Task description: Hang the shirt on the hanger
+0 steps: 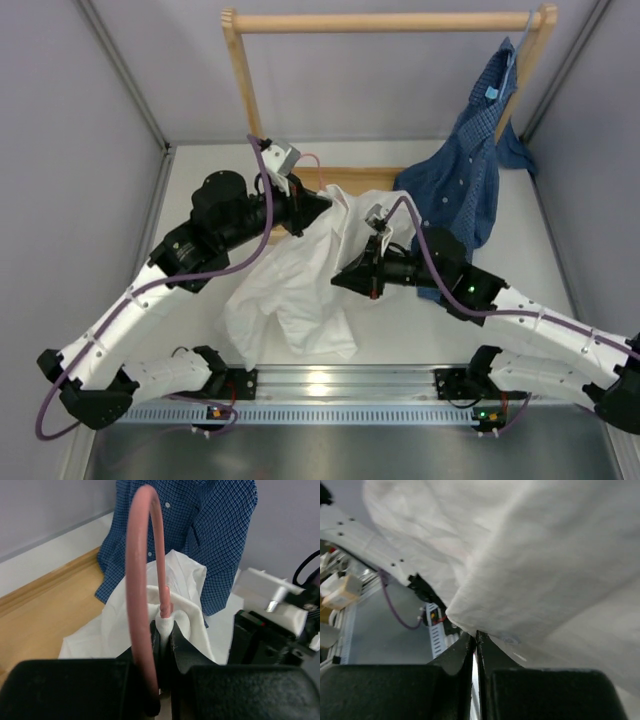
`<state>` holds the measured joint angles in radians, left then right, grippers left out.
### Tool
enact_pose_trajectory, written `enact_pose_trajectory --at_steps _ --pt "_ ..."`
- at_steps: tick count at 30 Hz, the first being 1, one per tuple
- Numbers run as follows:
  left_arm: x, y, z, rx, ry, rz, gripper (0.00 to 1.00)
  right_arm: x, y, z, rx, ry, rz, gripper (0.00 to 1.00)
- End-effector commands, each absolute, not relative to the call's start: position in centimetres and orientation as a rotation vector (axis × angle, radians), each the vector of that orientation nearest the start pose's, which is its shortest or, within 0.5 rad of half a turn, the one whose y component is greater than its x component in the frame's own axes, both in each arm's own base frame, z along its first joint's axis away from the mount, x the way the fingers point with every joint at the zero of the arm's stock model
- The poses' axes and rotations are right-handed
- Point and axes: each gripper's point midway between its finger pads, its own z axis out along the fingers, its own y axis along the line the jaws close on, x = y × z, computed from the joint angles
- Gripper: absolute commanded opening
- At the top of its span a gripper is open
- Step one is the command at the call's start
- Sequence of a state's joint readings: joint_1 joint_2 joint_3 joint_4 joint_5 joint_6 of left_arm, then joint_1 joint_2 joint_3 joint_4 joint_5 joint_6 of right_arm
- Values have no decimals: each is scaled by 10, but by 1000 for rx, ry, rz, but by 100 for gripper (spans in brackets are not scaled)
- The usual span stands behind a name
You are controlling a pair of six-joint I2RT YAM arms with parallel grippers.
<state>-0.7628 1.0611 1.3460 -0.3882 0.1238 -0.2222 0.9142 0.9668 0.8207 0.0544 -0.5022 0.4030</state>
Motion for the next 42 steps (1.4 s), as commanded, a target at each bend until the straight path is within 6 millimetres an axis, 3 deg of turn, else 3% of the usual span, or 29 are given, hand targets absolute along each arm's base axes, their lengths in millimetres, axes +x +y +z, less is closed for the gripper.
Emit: enact_pose_trajectory --at_steps 1,2,3,4,5,6,7,8,9,11,12,14,15,17,18,22,26,29,32,34,35,37,40,41,42 --pt "233 -274 458 555 1457 -955 0 162 319 285 -652 1666 1220 0" --pt "231 -273 451 579 1451 -961 0 172 311 283 -592 1686 1155 1" --pt "224 -275 448 646 1426 -999 0 171 301 292 -569 1667 1135 27" --pt "221 -274 446 693 1391 -994 0 173 290 287 -549 1704 1080 43" --pt "216 -273 443 731 1379 -996 0 171 282 285 -547 1726 1049 47" --pt "209 -276 429 801 1383 -1017 0 166 267 302 -539 1684 1029 50" --pt "206 -277 422 859 1364 -999 0 163 251 290 -530 1750 966 54" --pt "203 -277 408 891 1388 -1003 0 158 240 293 -526 1753 945 57" --pt "189 -281 403 965 1362 -1055 0 147 223 314 -507 1693 965 63" --pt "171 -284 397 1069 1293 -1106 0 121 211 327 -563 1653 1032 70" --pt "165 -287 387 1109 1285 -1146 0 106 200 353 -585 1555 1075 74" --pt "143 -291 392 1201 1174 -1256 0 93 193 371 -619 1505 1105 77" --pt "138 -293 391 1223 1159 -1292 0 94 192 391 -641 1477 1080 77" --pt "131 -298 390 1250 1163 -1358 0 97 196 394 -720 1509 1020 77" --pt "130 -301 390 1257 1164 -1372 0 102 206 407 -754 1508 1016 77" --pt "113 -310 390 1332 1128 -1445 0 98 244 431 -948 1448 1090 72" --pt "93 -313 385 1416 1075 -1508 0 99 274 452 -1027 1376 1173 67" --pt "91 -313 386 1419 1073 -1516 0 105 289 456 -1044 1350 1196 64" --pt "89 -312 387 1423 1071 -1524 0 109 304 445 -1071 1351 1230 58" --pt "89 -312 387 1422 1077 -1532 0 108 308 444 -1078 1335 1248 44" --pt "89 -313 386 1419 1082 -1532 0 110 311 442 -1080 1327 1251 23" --pt "92 -314 383 1404 1103 -1522 0 112 311 443 -1070 1315 1240 1" --pt "104 -316 385 1360 1132 -1458 1 117 305 446 -1026 1293 1201 0" --pt "109 -316 386 1335 1155 -1424 30 116 298 450 -1003 1275 1185 0" --pt "115 -316 386 1306 1183 -1392 52 119 297 445 -987 1282 1166 0"
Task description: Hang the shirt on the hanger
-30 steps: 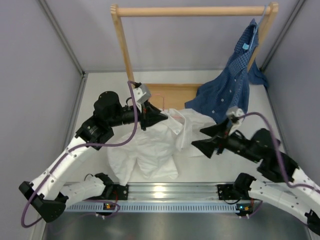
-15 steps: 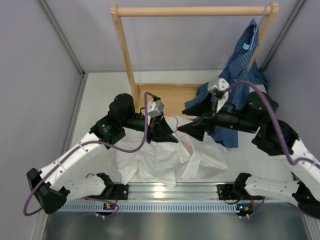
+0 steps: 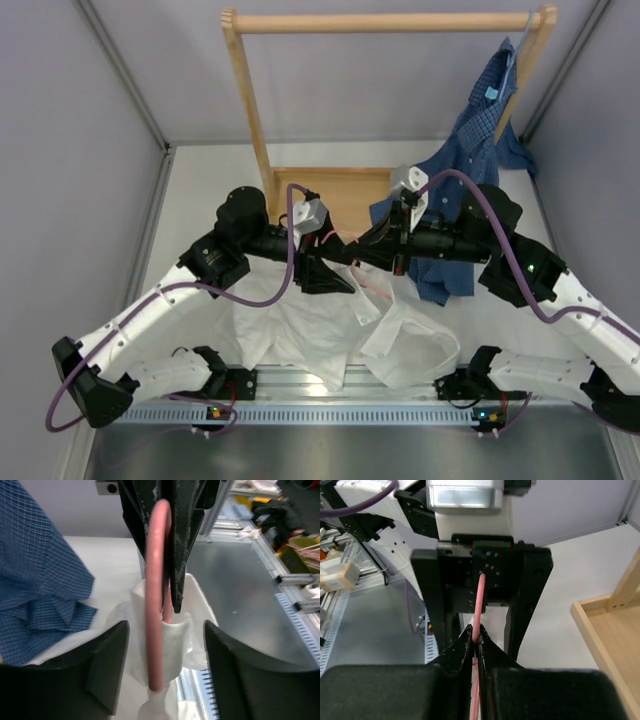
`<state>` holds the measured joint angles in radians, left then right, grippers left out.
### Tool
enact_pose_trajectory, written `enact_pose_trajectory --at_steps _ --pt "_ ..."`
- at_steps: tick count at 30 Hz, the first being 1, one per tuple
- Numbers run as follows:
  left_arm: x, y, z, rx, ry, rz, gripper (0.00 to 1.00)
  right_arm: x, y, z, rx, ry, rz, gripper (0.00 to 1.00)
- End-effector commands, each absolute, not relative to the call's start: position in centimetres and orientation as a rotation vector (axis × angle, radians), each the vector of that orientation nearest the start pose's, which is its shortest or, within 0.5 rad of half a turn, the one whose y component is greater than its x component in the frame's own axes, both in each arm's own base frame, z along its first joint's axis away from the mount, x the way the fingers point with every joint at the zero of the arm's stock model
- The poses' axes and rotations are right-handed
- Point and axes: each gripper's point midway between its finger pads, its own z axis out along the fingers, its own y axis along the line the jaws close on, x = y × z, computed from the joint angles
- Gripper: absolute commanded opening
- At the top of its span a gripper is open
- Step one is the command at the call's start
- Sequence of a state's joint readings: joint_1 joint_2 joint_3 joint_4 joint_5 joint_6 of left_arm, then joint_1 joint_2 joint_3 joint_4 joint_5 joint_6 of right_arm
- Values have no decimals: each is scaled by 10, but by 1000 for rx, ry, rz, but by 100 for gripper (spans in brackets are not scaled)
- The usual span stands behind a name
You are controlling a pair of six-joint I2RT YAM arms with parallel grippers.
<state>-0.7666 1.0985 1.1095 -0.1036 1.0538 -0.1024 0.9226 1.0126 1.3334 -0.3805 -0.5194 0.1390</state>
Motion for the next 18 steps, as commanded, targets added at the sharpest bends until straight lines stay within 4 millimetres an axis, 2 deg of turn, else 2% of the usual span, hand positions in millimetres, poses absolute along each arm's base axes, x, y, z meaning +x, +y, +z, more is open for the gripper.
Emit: enact_pose_trajectory --at_steps 1,2,4,5,6,7,8,9,10,11,12,13,14,15,16,18 --pt "119 -314 392 1271 1188 -1355 69 125 293 444 -954 1294 1132 0" --pt "132 -313 398 1204 1210 -1293 98 128 290 442 -942 1297 1110 0" --pt "144 -308 408 1122 1234 -1214 98 134 281 437 -898 1317 1058 0" --pt "161 -302 419 1025 1263 -1120 98 137 278 435 -889 1317 1034 0" --pt "171 -295 423 974 1277 -1056 98 137 273 433 -880 1320 1017 0" --pt "175 -281 430 908 1291 -989 98 140 267 432 -858 1339 987 0" --pt "199 -262 433 764 1342 -853 98 140 261 436 -848 1331 970 0" --pt "206 -247 434 688 1362 -787 98 143 256 438 -826 1339 946 0" --pt "202 -222 441 610 1359 -730 98 142 252 436 -820 1357 933 0" --pt "205 -206 438 540 1374 -680 98 140 245 446 -803 1339 925 0" --pt "221 -183 408 384 1470 -585 98 139 241 449 -792 1339 915 0" --pt "213 -164 407 307 1452 -584 98 142 234 450 -763 1356 890 0" --pt "210 -157 394 266 1469 -586 98 139 226 457 -747 1342 886 0" --pt "211 -159 361 245 1530 -599 98 137 223 461 -743 1335 883 0" --pt "201 -151 358 222 1508 -627 98 133 221 462 -757 1328 889 0" --pt "197 -151 343 204 1512 -659 98 121 217 470 -788 1303 918 0"
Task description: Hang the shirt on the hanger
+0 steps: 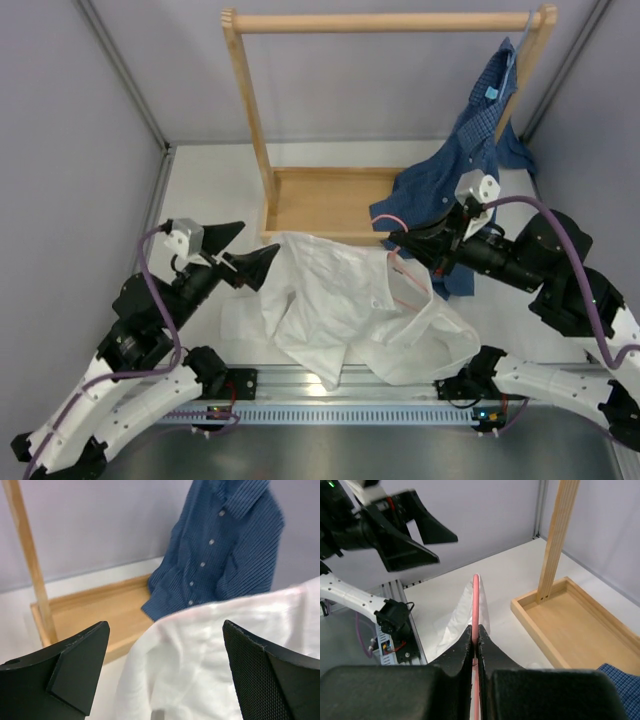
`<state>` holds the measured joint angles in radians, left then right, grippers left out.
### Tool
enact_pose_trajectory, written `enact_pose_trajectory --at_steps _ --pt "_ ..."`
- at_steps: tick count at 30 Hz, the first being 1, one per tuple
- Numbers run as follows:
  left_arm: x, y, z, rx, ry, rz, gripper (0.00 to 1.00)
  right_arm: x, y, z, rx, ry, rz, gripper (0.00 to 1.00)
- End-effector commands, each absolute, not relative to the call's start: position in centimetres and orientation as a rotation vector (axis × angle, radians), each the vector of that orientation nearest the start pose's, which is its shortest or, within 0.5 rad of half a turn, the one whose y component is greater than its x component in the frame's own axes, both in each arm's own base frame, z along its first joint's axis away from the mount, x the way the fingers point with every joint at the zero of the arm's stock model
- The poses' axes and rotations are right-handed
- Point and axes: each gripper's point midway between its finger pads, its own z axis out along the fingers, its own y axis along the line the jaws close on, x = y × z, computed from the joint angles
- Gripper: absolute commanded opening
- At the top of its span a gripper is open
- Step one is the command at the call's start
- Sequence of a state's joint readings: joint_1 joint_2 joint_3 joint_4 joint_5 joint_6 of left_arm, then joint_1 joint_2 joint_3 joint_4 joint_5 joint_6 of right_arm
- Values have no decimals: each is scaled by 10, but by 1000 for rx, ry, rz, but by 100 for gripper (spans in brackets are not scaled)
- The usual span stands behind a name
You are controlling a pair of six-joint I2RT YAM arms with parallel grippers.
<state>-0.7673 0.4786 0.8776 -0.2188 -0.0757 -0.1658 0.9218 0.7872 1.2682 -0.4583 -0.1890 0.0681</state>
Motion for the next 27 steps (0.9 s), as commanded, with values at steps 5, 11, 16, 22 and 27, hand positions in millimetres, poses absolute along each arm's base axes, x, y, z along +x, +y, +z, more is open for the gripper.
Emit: enact_pose_trajectory --at_steps 5,11,16,22,27 --pt "201 -170 315 245 1535 -711 98 98 211 487 -843 1259 991 0" --pt "227 -193 302 249 1584 -686 53 86 202 500 -846 1218 1015 0" --pt "259 -150 295 -15 1666 -426 0 111 189 493 -732 1289 887 0" --pt "267 -107 278 -213 1706 -195 0 124 179 474 -676 1332 810 0" --pt "267 -108 273 -239 1713 -218 0 134 191 466 -690 1369 800 0"
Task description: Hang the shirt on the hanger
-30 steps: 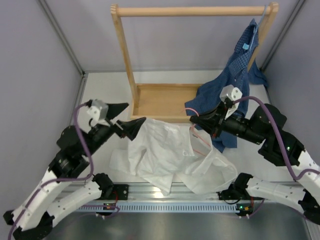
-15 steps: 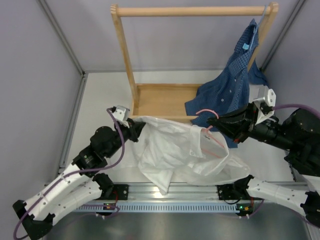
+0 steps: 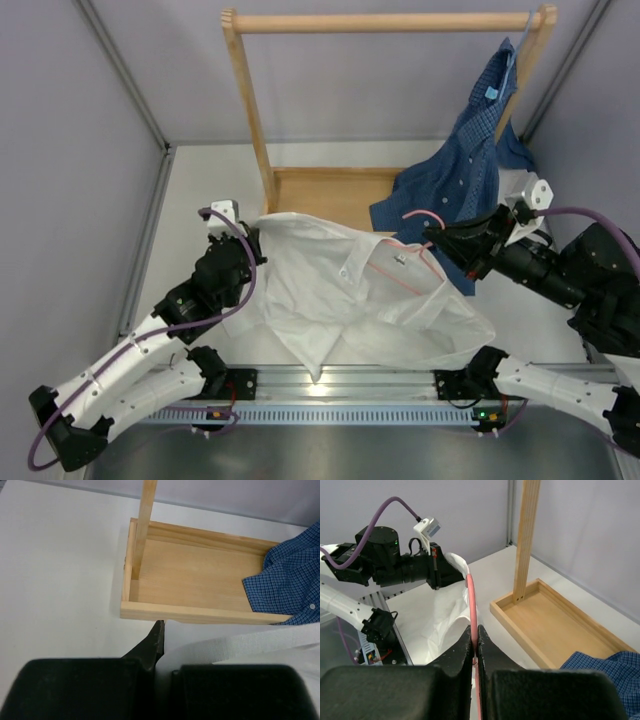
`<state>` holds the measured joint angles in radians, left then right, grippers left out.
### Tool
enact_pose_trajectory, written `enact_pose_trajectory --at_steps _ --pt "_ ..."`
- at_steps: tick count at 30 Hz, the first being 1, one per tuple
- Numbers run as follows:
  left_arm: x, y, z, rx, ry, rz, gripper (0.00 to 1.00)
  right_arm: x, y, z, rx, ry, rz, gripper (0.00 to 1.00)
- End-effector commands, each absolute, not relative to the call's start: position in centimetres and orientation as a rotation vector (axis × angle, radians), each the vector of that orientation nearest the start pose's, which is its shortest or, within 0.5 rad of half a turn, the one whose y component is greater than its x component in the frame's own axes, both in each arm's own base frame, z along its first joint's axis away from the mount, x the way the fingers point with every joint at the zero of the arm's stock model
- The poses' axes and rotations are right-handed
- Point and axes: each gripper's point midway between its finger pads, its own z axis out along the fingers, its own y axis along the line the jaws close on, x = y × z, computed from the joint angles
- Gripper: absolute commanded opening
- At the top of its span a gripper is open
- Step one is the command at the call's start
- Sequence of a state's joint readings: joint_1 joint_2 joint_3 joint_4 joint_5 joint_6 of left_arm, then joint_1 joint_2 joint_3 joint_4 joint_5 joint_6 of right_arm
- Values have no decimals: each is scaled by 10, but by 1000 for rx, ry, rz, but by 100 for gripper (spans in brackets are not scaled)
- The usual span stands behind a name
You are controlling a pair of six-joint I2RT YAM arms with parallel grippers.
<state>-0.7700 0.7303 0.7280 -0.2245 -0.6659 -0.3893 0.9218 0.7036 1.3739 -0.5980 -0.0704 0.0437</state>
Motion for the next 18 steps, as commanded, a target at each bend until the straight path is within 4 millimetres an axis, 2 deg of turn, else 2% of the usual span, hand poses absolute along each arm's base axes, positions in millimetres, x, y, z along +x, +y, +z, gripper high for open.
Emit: enact_pose_trajectory --at_steps 1,3,5,6,8,10,11,12,13,14,15,16,17,18 --pt "266 -109 273 -236 1717 -221 0 135 194 464 -695 1375 800 0" --pt "267 -104 263 -269 1751 -177 0 136 194 466 -691 1368 799 0" --pt "267 -105 266 -257 1762 -167 0 138 195 467 -687 1367 794 0" --pt "268 -107 267 -248 1766 -170 6 137 196 468 -687 1363 801 0" --pt "267 -108 276 -251 1757 -190 6 139 198 472 -686 1360 802 0" --pt "263 -99 282 -272 1759 -166 16 142 198 474 -675 1364 792 0" --pt "262 -94 288 -291 1748 -152 22 144 198 474 -671 1369 785 0" --pt "259 -90 303 -310 1731 -157 30 145 196 474 -660 1372 775 0" --pt "254 -83 304 -300 1760 -124 62 150 194 473 -639 1385 757 0" --pt "250 -86 313 -265 1766 -149 78 150 194 472 -636 1388 756 0" --pt "246 -90 340 -237 1737 -212 94 151 196 471 -637 1394 759 0" --pt "241 -98 354 -179 1731 -275 98 152 198 468 -641 1402 761 0" --pt "236 -111 369 -74 1715 -339 98 152 200 467 -646 1406 764 0" --pt "223 -149 383 123 1702 -522 98 152 202 466 -651 1410 770 0"
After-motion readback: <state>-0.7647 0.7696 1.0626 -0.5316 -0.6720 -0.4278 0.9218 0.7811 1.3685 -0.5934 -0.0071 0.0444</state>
